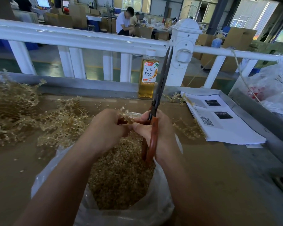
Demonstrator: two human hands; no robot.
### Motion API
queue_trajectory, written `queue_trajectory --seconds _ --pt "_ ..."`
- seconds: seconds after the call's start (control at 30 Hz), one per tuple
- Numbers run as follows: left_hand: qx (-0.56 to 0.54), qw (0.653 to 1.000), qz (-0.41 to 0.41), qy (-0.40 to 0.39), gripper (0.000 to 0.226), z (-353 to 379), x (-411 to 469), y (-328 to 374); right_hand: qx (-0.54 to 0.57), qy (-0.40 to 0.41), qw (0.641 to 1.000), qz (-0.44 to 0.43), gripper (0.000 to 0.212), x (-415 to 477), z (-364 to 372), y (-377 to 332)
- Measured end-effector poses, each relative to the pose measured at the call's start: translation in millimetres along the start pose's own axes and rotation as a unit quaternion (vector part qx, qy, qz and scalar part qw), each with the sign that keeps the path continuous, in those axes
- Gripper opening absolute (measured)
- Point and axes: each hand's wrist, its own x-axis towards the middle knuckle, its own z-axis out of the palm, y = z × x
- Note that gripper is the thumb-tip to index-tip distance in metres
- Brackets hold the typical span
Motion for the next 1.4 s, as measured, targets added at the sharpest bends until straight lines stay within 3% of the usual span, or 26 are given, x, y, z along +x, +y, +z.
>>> queue_trajectory --seconds 0.2,0.37,0.6,0.97,1.07,1.13,1.27,1.4 --pt "-0.01 1.0 0.006 0.017 0.019 2.6 -0.1 0.7 0.048 0.001 0.999 0.026 0.027 -2.8 -3.4 -7.0" --pt "-0.021 0.999 0.033 0.035 0.042 10.3 -3.0 8.3 0.057 0.006 0.998 0.025 0.025 -3.5 -9.0 -9.6" --pt "-0.097 0.991 0.034 0.086 0.018 15.5 -3.9 11.7 0.086 0.001 0.996 0.019 0.024 -1.7 -15.2 -10.3" --pt "-0.092 0.991 0.041 0.085 0.018 13.1 -2.7 11.3 0.157 -0.028 0.987 0.004 0.02 -1.8 -13.3 -4.8" --pt "-0.106 0.991 0.031 0.078 0.017 9.8 -0.2 7.2 0.171 -0.047 0.984 0.023 0.061 -2.7 -12.6 -5.0" --pt "-0.125 0.989 0.026 0.076 0.018 7.6 -0.4 6.5 0.117 -0.045 0.992 0.013 0.071 -2.4 -12.7 -5.9" --pt "-0.21 0.975 0.019 0.074 0.019 0.0 0.8 3.6 0.037 -0.075 0.997 0.002 0.052 -0.9 -20.2 -5.2" --pt "-0.217 0.971 0.018 0.101 0.018 -8.4 6.4 -3.3 0.013 -0.195 0.98 0.048 0.04 -1.8 -28.2 -0.7"
